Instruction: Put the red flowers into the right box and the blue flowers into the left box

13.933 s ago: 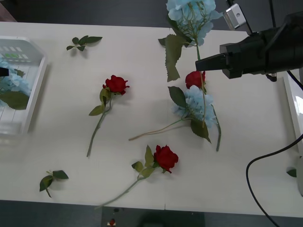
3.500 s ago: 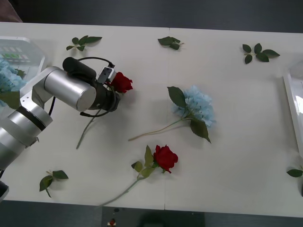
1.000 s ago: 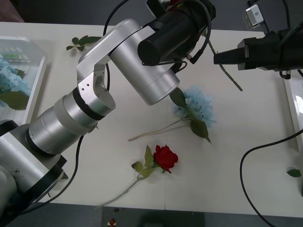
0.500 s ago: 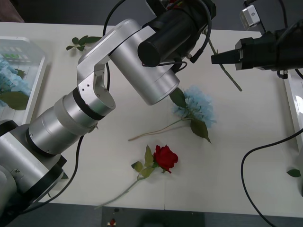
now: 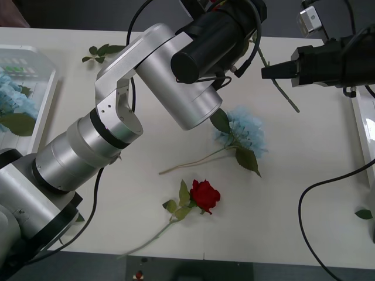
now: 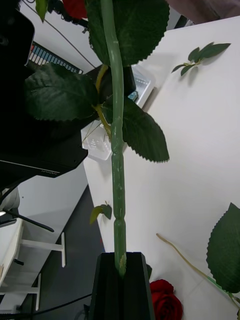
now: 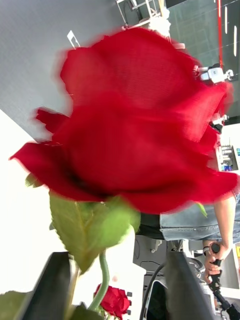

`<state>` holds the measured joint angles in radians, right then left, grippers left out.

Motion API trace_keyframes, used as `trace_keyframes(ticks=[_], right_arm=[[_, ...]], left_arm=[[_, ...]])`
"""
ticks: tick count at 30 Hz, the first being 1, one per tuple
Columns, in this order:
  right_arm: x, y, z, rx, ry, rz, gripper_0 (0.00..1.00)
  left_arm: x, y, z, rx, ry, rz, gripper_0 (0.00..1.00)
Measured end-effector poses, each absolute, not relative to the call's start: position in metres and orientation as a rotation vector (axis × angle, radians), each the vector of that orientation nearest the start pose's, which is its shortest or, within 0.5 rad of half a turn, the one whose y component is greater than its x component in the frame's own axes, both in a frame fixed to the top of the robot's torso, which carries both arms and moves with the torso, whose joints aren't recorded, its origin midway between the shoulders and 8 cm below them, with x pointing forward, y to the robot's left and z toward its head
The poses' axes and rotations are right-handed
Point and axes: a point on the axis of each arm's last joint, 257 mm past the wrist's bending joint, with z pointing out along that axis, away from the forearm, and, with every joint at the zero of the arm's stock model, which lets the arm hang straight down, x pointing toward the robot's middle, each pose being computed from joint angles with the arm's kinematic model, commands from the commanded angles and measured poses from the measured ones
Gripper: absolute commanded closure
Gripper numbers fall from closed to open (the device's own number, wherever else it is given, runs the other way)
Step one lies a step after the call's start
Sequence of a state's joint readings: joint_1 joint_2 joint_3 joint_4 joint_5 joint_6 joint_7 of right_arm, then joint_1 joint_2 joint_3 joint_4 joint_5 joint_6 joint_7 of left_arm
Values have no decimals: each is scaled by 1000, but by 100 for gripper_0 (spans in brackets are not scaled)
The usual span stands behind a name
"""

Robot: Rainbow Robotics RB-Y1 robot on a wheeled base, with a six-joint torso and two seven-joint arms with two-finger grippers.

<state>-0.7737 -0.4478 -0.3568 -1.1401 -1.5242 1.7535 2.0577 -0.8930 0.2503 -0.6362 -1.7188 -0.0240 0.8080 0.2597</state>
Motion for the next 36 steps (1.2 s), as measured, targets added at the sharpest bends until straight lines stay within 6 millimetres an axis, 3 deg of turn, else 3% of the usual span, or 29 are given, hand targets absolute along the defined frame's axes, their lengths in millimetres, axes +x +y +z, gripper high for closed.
trace_keyframes(ticks=[10,15,20,23,30,36], right_arm=[[491,-139,-59,-739,1971,1375,100],[497,-157,-63,-715,2021,1312,100],[507,-194,-71,-657,2121,1180,100],[514,-220,-74,-626,2170,1083,100],[522,-280,-81,-527,2297,871,100],[526,-334,-85,-425,2393,680,100]], left_arm=[[557,-112,32,-433,1683,-1276,0],[564,-97,41,-421,1665,-1316,0],[575,-62,70,-377,1593,-1414,0],[578,-31,73,-341,1562,-1456,0],[579,40,45,-282,1545,-1411,0],[561,77,15,-130,1542,-1291,0]])
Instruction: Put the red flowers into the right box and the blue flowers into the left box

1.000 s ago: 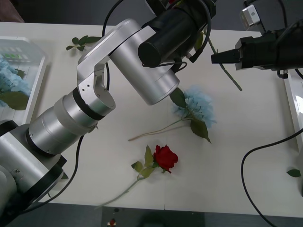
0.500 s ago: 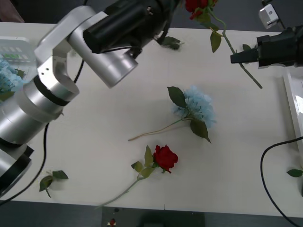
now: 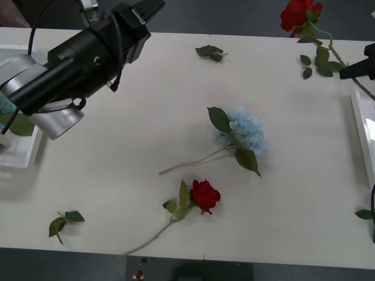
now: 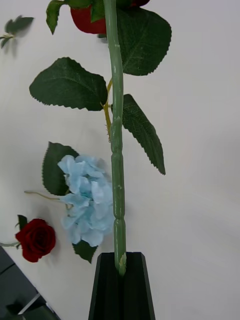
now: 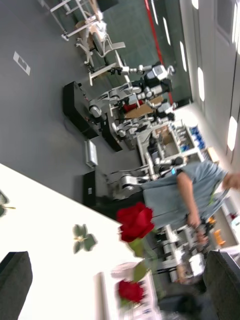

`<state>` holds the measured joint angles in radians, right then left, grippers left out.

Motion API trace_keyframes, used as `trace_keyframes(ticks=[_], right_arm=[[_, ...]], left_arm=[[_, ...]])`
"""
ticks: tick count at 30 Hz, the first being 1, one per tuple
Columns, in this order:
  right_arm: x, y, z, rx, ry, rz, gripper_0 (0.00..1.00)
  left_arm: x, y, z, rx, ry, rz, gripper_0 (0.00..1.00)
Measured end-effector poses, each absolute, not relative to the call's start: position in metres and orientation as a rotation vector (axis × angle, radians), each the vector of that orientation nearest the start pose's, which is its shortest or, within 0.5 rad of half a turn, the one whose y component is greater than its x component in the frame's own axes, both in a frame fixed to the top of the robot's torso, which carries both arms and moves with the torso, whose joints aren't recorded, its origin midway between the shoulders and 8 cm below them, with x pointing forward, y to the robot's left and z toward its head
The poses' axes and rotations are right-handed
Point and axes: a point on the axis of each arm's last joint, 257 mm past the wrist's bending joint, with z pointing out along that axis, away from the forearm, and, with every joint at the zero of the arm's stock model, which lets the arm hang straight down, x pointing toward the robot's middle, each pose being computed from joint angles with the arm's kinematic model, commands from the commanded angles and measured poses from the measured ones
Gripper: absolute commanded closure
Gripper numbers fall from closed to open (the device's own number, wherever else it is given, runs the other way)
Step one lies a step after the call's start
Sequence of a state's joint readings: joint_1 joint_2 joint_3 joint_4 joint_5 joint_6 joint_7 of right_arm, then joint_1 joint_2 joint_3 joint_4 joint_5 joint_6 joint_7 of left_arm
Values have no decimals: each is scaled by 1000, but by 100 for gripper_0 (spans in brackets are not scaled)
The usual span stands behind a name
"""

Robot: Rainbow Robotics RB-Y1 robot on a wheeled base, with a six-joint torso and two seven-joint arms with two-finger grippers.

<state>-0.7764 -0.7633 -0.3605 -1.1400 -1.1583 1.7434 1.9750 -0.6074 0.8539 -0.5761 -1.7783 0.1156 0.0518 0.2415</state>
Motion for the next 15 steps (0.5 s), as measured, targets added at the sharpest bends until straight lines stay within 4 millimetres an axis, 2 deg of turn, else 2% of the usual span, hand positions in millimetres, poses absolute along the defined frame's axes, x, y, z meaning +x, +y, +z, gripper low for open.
trace_keyframes(ticks=[3,6,13,15], right_arm=[[533,-357,-79,-354,2391,612,100],[535,-382,-76,-296,2396,539,100],[522,-448,-87,-152,2438,383,100],[516,-465,-92,-115,2451,349,100]], left_arm=[[554,89,-10,-56,1560,-1183,0],[544,96,-41,95,1558,-993,0],[520,121,-126,406,1555,-563,0],[515,133,-148,403,1579,-499,0]])
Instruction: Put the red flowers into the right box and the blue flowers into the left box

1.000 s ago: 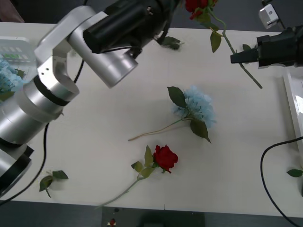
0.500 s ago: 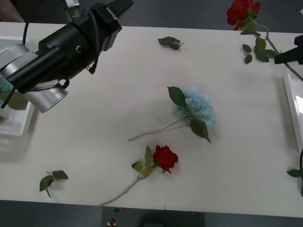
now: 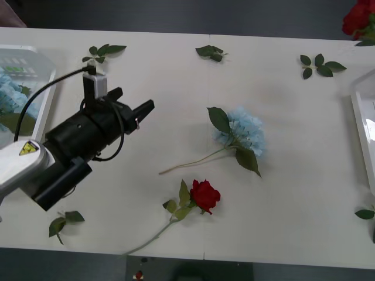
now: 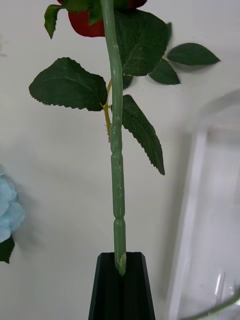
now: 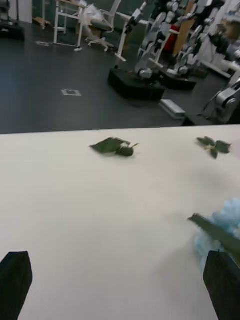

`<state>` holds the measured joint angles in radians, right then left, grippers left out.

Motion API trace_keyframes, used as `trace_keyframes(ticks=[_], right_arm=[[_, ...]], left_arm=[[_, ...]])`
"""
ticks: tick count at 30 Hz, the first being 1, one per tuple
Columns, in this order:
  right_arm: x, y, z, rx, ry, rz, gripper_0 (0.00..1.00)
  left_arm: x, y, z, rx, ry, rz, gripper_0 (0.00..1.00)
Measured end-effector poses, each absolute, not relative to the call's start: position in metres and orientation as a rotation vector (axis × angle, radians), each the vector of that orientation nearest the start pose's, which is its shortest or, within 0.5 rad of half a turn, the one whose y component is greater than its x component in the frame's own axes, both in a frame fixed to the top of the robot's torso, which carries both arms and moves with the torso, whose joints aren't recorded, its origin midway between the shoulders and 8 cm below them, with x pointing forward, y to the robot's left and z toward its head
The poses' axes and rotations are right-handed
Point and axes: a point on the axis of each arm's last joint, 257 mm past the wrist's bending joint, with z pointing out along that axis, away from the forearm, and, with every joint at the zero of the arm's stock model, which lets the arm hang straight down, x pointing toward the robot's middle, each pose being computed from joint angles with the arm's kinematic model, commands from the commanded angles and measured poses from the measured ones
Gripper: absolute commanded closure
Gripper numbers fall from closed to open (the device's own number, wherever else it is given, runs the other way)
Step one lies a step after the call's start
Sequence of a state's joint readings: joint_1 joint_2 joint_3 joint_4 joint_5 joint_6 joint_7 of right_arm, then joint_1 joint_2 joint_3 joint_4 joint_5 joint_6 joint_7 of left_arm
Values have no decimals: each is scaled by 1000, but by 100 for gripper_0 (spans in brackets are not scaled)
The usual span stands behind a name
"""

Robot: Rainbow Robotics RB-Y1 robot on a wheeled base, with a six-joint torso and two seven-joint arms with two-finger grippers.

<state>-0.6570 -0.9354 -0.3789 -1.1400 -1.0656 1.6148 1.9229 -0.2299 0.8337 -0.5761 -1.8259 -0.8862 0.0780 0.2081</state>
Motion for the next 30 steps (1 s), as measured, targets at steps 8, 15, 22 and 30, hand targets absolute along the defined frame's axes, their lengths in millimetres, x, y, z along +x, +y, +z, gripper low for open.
trace_keyframes(ticks=[8,15,22,30], right_arm=[[486,-523,-120,48,2540,204,100],[471,-549,-136,99,2594,110,100],[456,-576,-152,185,2570,78,100],[428,-627,-175,295,2509,-65,100]], left_arm=[[509,210,-200,235,1620,-156,0],[457,312,-228,-222,1728,363,0],[407,296,-243,-245,2024,502,0],[392,280,-243,21,2506,259,0]])
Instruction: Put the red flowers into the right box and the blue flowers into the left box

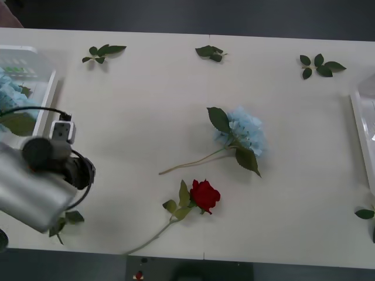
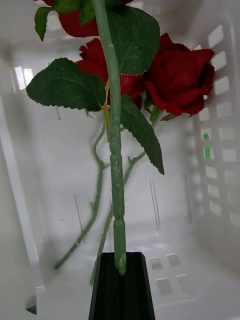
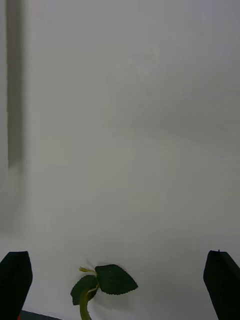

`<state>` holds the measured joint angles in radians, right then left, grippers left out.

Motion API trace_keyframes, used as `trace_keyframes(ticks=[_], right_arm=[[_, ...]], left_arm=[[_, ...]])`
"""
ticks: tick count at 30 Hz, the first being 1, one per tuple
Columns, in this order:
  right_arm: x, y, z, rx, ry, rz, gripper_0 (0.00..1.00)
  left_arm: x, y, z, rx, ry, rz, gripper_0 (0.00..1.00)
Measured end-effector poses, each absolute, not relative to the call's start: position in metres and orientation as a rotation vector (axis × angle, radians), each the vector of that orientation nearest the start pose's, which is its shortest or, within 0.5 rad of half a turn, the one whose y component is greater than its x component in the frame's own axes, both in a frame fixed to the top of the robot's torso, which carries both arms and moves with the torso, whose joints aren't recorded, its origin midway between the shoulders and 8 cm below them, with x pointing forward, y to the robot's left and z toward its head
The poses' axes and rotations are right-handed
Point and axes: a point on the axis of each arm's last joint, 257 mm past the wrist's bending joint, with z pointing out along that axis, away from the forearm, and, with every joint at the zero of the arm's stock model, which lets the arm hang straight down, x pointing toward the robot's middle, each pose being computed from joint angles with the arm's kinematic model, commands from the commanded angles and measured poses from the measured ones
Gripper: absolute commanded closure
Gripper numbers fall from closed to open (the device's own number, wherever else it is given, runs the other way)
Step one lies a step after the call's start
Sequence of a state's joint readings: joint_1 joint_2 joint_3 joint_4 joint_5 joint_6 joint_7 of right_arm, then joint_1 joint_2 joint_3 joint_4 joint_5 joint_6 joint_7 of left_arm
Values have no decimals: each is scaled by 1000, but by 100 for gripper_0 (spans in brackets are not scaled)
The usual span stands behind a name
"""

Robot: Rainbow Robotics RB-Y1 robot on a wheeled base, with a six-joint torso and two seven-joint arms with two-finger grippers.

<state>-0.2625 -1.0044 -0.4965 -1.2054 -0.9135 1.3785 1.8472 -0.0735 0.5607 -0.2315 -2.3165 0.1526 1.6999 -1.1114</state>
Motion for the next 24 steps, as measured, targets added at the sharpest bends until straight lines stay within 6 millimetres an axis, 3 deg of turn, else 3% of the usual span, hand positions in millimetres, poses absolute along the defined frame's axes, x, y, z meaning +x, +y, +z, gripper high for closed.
trace_keyframes(ticks=[2,5,10,12,13,14,16,21,24], right_arm=[[423,-634,-182,318,2504,-83,100],[418,-644,-188,332,2491,-113,100],[415,-653,-196,336,2477,-151,97],[415,-652,-202,323,2484,-165,80],[415,-652,-205,316,2486,-171,51],[416,-651,-207,310,2488,-177,39],[417,-651,-210,305,2487,-184,1],[417,-651,-210,328,2482,-176,0],[418,-649,-210,335,2479,-165,0]], left_arm=[[400,273,-228,-11,2512,113,0],[408,246,-211,44,2502,-90,0],[419,183,-206,569,2355,-291,0],[416,158,-211,662,2313,-415,0],[412,144,-213,678,2301,-507,0],[407,130,-215,682,2292,-613,0],[397,112,-219,727,2267,-754,0],[383,104,-236,1076,2087,-754,0],[372,99,-251,1173,2072,-757,0]])
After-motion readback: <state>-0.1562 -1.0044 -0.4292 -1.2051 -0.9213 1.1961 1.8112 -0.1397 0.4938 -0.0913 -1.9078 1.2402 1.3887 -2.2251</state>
